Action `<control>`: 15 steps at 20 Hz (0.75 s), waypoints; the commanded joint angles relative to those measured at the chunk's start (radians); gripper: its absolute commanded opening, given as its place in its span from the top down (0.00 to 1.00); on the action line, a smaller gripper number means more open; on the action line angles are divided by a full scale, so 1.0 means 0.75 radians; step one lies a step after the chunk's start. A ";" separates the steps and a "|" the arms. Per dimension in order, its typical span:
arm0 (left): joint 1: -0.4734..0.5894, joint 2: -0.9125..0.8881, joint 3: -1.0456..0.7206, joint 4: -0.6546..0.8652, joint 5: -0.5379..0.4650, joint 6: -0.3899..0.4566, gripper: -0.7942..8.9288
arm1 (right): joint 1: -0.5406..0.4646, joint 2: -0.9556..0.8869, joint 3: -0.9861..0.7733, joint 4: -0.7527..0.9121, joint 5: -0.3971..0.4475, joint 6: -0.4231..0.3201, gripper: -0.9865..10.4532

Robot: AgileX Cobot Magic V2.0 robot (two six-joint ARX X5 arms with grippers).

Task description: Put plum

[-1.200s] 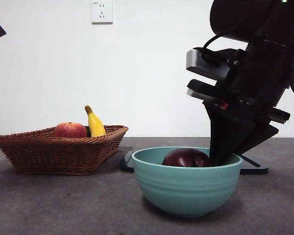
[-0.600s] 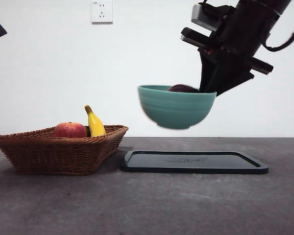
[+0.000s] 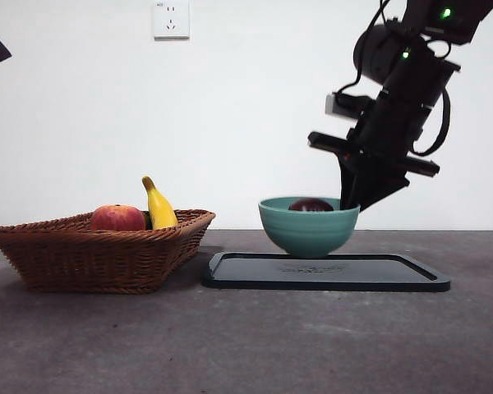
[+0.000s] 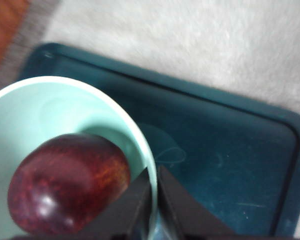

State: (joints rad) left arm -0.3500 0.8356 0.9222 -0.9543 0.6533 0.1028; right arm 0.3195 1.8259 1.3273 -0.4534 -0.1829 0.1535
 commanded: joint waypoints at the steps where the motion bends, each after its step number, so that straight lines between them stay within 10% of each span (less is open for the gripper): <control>1: -0.005 0.006 0.016 0.006 0.006 0.001 0.51 | 0.006 0.063 0.034 0.025 -0.006 -0.012 0.90; 15: -0.005 0.006 0.016 0.006 0.006 0.001 0.51 | 0.006 0.005 0.040 0.004 0.042 0.030 0.72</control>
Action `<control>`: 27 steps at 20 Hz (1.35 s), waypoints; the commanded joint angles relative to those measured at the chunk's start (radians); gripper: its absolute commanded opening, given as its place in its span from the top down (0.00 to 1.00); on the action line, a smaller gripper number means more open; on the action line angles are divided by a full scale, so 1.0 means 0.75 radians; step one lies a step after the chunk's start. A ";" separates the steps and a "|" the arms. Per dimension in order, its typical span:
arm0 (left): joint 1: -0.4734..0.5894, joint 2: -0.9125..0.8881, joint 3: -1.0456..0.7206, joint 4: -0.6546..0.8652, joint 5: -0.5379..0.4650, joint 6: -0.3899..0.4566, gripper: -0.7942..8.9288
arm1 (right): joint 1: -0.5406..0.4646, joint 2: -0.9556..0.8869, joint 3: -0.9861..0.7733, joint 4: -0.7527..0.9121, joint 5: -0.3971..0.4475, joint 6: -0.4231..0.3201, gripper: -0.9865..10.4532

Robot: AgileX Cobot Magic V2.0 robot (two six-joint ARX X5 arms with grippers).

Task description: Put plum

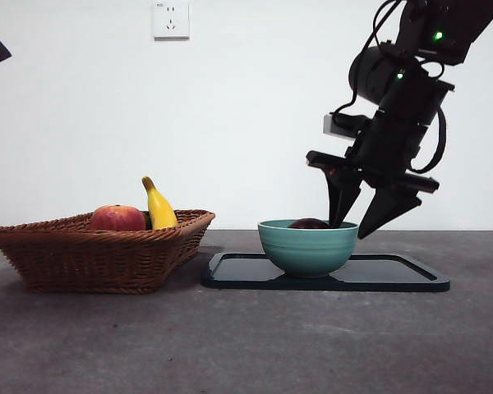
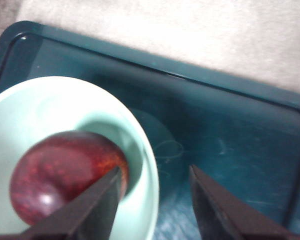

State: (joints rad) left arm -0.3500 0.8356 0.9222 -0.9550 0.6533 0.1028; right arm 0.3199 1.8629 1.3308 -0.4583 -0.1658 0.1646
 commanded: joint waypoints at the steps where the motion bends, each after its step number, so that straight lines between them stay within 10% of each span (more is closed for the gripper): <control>1: -0.005 0.006 0.016 0.007 0.006 0.002 0.51 | 0.005 -0.090 0.035 0.005 0.017 0.014 0.72; 13: -0.005 0.006 0.016 0.007 0.006 0.002 0.51 | 0.008 -0.859 0.028 -0.566 -0.104 -0.127 0.72; 27: -0.005 0.006 0.016 0.009 0.005 0.001 0.51 | 0.069 -1.539 -0.667 -0.533 -0.391 -0.131 0.72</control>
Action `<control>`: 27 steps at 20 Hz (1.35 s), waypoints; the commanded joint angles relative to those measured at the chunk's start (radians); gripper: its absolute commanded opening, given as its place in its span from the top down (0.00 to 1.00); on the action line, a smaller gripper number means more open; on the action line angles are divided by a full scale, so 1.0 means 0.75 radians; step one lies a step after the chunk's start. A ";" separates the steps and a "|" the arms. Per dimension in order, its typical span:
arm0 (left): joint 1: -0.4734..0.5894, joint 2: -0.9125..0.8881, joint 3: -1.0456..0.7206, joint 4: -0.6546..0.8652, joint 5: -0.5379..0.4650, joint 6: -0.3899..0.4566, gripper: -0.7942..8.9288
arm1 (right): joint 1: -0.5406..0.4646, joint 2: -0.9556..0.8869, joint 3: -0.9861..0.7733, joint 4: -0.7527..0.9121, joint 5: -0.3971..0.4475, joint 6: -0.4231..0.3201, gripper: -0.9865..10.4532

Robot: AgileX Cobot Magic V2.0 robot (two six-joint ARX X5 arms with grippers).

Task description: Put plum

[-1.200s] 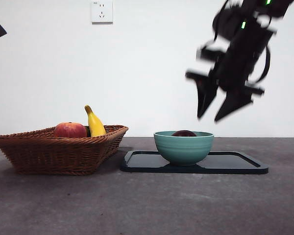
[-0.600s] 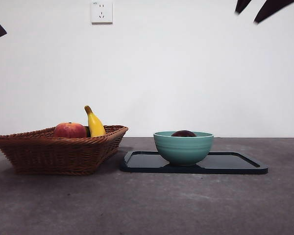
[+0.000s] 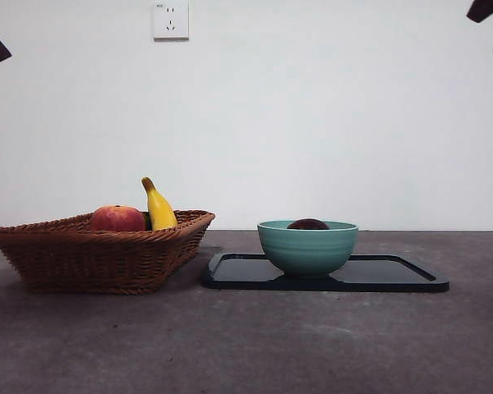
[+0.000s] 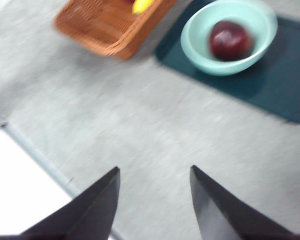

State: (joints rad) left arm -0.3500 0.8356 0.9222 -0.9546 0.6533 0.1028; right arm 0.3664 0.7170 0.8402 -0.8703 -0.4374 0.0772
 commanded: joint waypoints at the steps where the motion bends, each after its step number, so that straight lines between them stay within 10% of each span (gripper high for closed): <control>1: -0.005 0.006 0.016 0.008 0.006 0.002 0.51 | 0.007 -0.027 -0.026 0.016 -0.043 -0.014 0.72; 19: -0.005 0.006 0.016 0.016 0.005 -0.006 0.51 | 0.007 -0.035 -0.029 0.020 -0.046 -0.010 0.72; 27: -0.105 0.149 0.086 0.349 -0.127 -0.270 0.50 | 0.007 -0.035 -0.029 0.020 -0.046 -0.010 0.72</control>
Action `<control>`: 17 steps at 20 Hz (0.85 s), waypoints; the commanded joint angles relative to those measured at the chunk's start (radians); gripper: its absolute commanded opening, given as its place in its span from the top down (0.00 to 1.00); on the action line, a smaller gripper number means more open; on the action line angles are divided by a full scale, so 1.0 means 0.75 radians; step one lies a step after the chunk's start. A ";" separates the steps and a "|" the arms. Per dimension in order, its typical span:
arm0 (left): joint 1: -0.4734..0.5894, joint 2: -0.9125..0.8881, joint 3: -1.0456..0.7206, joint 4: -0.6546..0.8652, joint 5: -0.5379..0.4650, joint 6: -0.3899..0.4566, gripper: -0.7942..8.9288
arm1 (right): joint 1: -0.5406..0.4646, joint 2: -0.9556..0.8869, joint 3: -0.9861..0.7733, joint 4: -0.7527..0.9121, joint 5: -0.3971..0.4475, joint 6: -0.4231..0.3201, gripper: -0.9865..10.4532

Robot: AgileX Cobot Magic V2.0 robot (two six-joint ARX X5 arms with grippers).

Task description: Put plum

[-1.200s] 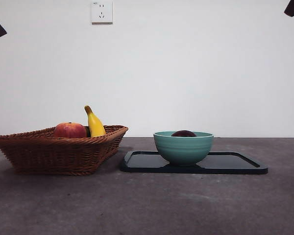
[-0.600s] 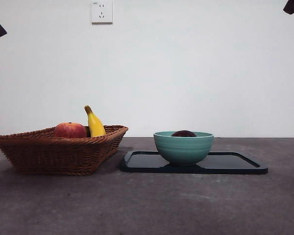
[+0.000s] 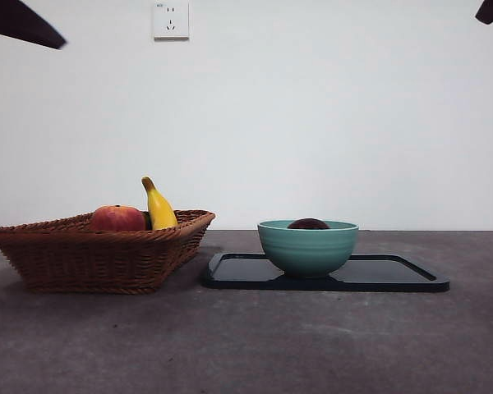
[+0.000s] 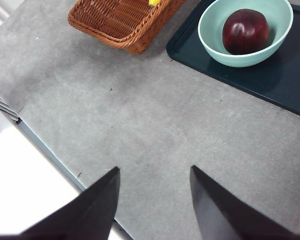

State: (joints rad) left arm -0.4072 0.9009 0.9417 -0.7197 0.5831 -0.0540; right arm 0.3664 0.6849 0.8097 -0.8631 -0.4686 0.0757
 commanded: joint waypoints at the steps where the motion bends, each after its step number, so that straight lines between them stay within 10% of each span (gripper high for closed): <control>1: -0.053 0.120 0.105 0.048 -0.072 -0.064 0.50 | 0.007 0.008 0.012 0.011 -0.005 -0.008 0.72; 17: -0.289 1.334 1.191 0.084 -0.444 -0.070 0.50 | 0.007 0.008 0.012 0.008 -0.004 -0.007 0.72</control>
State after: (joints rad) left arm -0.6117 1.8740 1.7947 -0.6617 0.2527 -0.1001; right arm 0.3664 0.6849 0.8097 -0.8635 -0.4686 0.0757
